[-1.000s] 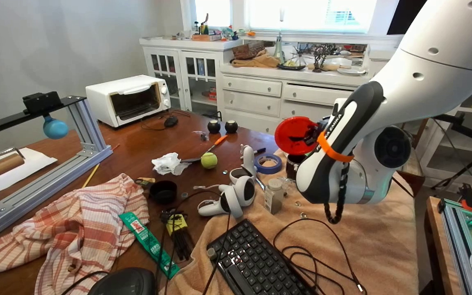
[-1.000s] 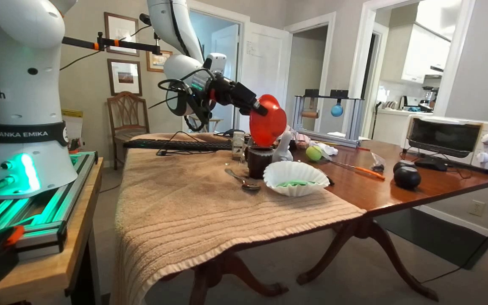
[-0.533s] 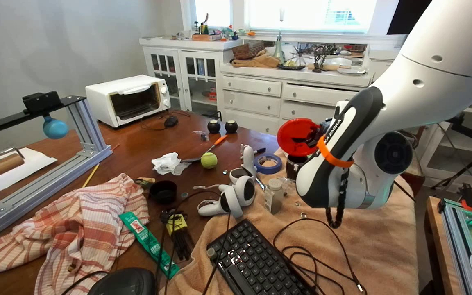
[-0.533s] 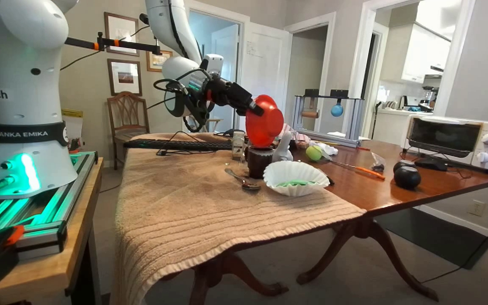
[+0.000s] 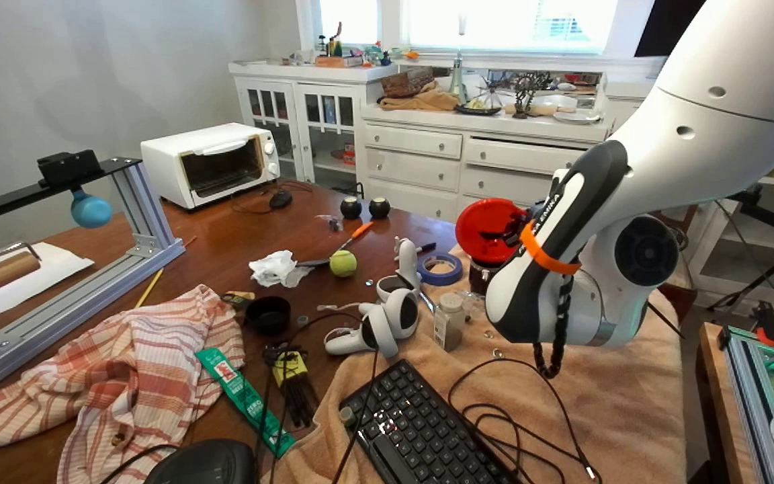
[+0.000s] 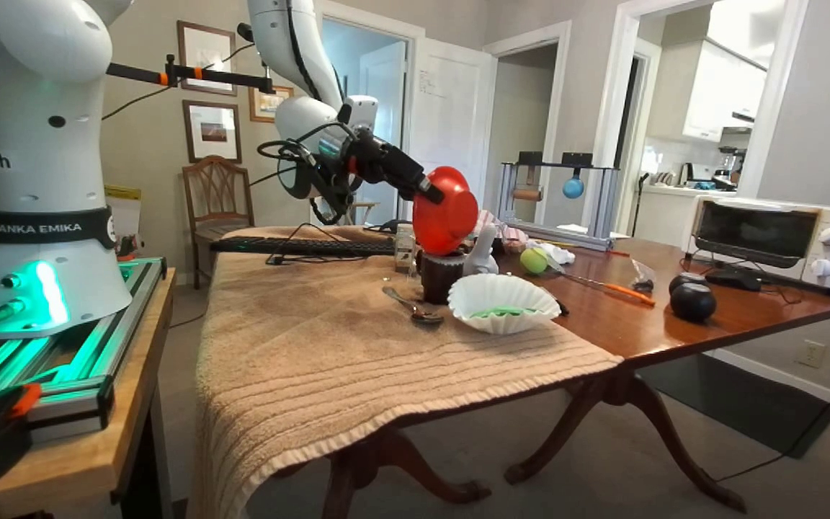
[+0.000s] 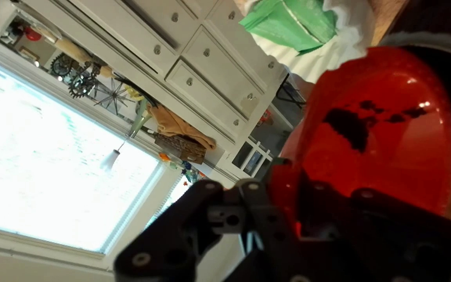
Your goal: Pour the contents of the orange bowl into the black cup on the right
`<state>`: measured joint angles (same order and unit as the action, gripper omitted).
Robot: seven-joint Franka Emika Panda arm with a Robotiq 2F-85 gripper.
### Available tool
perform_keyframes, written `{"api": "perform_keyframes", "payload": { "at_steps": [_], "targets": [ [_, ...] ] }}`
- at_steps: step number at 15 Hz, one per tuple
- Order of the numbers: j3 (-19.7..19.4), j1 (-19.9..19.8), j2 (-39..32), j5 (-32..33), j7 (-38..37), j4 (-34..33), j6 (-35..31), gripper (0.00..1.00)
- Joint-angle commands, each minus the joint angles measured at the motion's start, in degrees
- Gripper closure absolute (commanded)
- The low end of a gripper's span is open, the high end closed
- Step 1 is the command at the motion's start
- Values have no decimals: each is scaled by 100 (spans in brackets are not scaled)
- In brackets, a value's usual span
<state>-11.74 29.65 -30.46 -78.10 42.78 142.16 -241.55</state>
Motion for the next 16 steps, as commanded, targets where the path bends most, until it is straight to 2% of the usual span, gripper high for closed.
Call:
{"api": "perform_keyframes", "payload": {
  "at_steps": [1, 4, 9, 12, 16],
  "targets": [
    [700, -881, 484, -25, -92, 207, 236, 98],
    [899, -1357, 685, -174, -259, 242, 236, 98],
    [1089, -1881, 1160, 93, -846, 389, 693, 98],
    [1136, -2029, 1498, 669, -1582, 556, 1091, 98],
    [1102, -2256, 1779, 1898, -2811, 649, 1556, 98]
  ]
}}
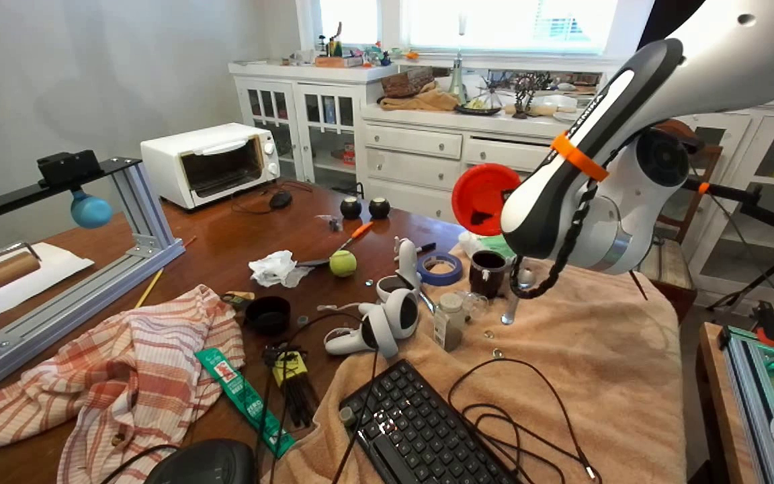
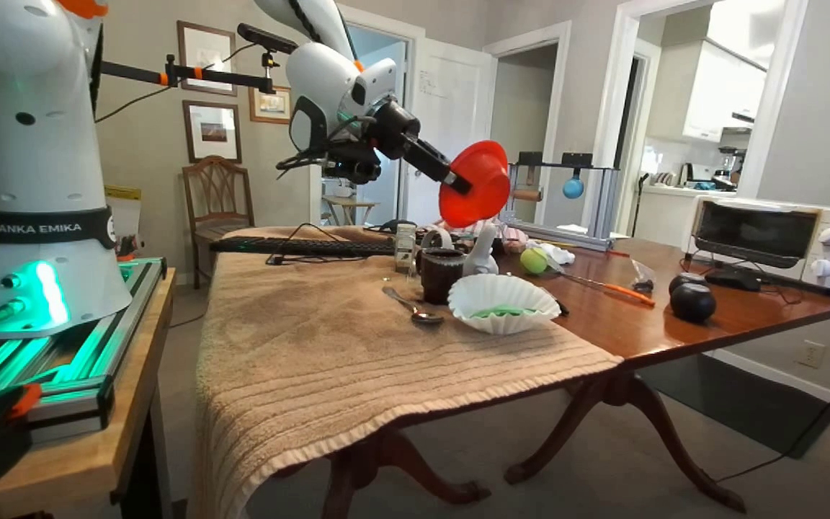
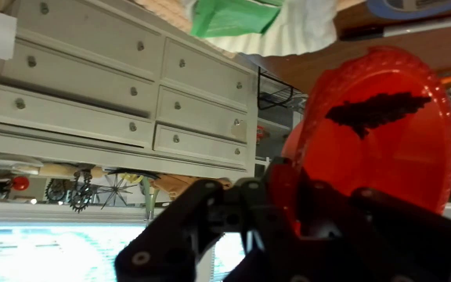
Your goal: Pour the contents of the orange bowl into the black cup on the right
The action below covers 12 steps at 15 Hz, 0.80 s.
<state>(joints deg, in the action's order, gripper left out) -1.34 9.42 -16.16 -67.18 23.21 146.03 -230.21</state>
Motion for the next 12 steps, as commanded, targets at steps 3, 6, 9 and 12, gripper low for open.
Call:
{"api": "perform_keyframes", "payload": {
  "at_steps": [3, 6, 9, 12],
  "targets": [
    [33, -574, 415, 2151, -2010, 267, 827, 98],
    [221, -1075, 466, 3541, -3191, 191, 1183, 98],
    [692, -1761, 447, 4966, -4391, 174, 1325, 98],
    [1466, -2669, 288, 6357, -5526, 164, 1236, 98]
  ]
}}
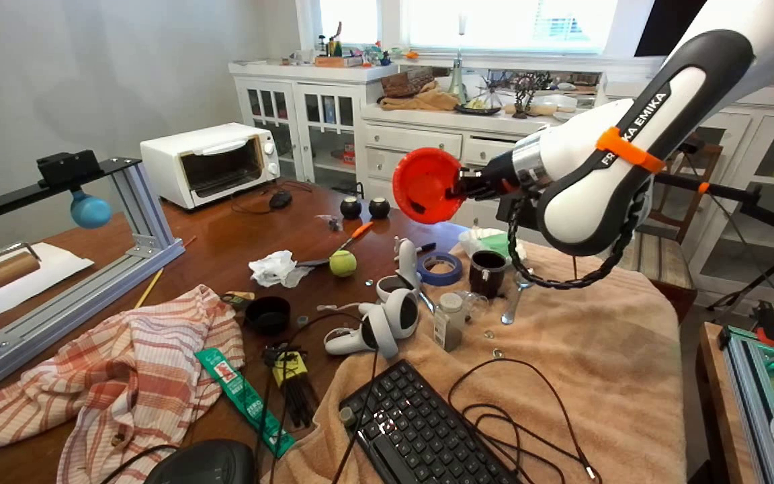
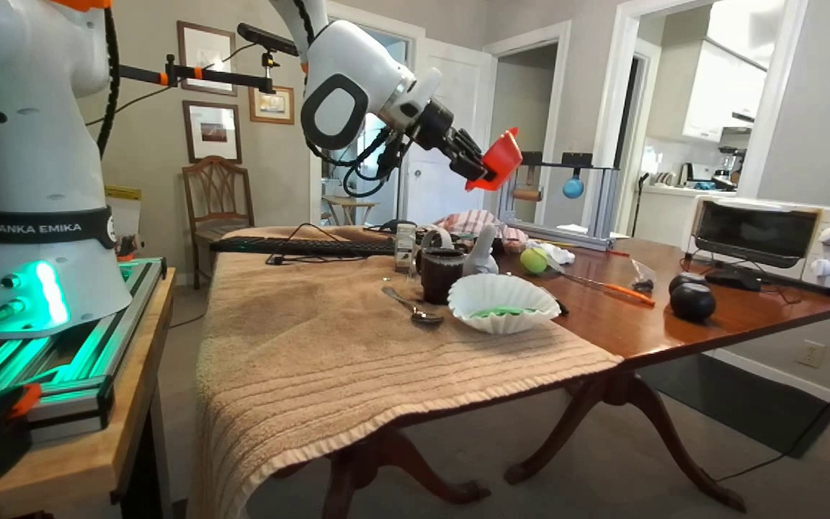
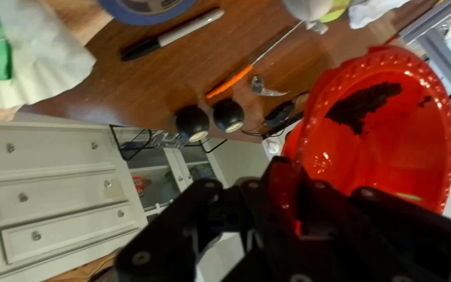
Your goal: Pour the contents of the orange bowl into the black cup on the right
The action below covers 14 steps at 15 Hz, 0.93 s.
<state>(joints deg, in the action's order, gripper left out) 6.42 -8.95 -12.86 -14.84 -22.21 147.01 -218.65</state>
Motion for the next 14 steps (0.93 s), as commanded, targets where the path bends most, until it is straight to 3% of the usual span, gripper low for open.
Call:
{"api": "perform_keyframes", "payload": {
  "at_steps": [1, 6, 14],
  "targets": [
    [1004, -1195, -144, 1593, -1326, 56, 14, 98],
    [2280, -3004, -748, 3848, -2383, 47, 85, 98],
    [3283, -5199, -1164, 7454, -3915, -224, 1752, 98]
  ]
}}
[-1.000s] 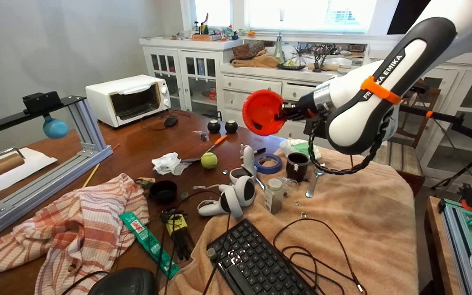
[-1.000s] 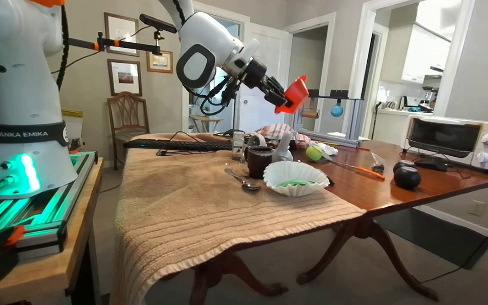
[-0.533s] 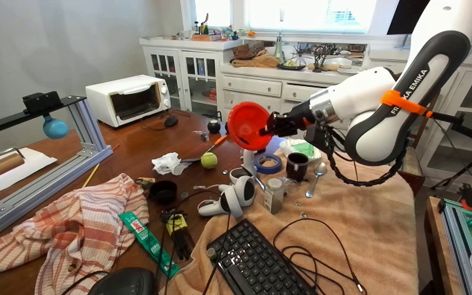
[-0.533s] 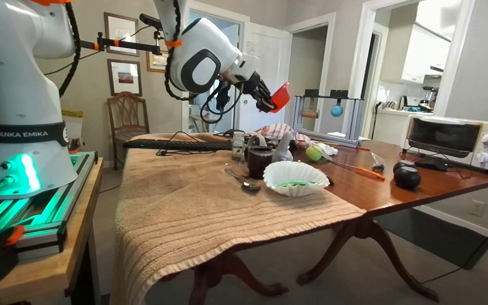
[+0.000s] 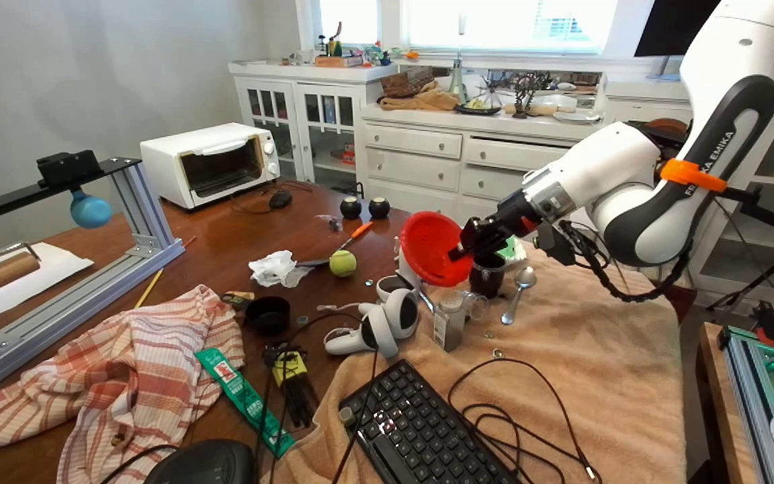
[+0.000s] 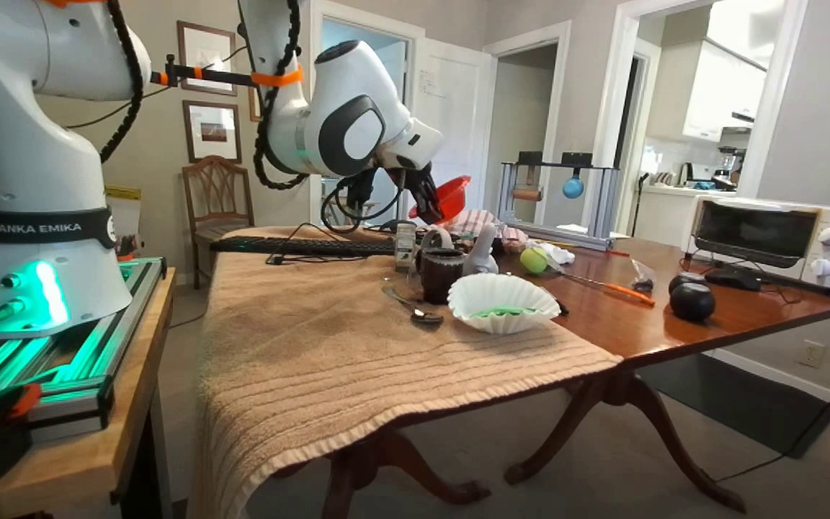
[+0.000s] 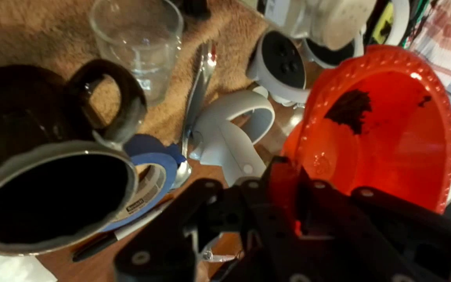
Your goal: Pour the contents of the orange bowl into the black cup on the right
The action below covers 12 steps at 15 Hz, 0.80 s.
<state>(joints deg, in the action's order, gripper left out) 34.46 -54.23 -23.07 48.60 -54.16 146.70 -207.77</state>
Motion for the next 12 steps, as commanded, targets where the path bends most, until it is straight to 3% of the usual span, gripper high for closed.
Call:
{"api": "perform_keyframes", "payload": {
  "at_steps": [1, 3, 5, 12],
  "targets": [
    [693, -921, -197, 1481, -934, -223, 927, 98],
    [1158, -1391, -337, 2095, -1287, -248, 1502, 98],
    [1662, -1837, -507, 2310, -1334, -196, 2024, 98],
    [3617, -3664, -1761, 1382, 195, -127, 3658, 98]
  ]
}}
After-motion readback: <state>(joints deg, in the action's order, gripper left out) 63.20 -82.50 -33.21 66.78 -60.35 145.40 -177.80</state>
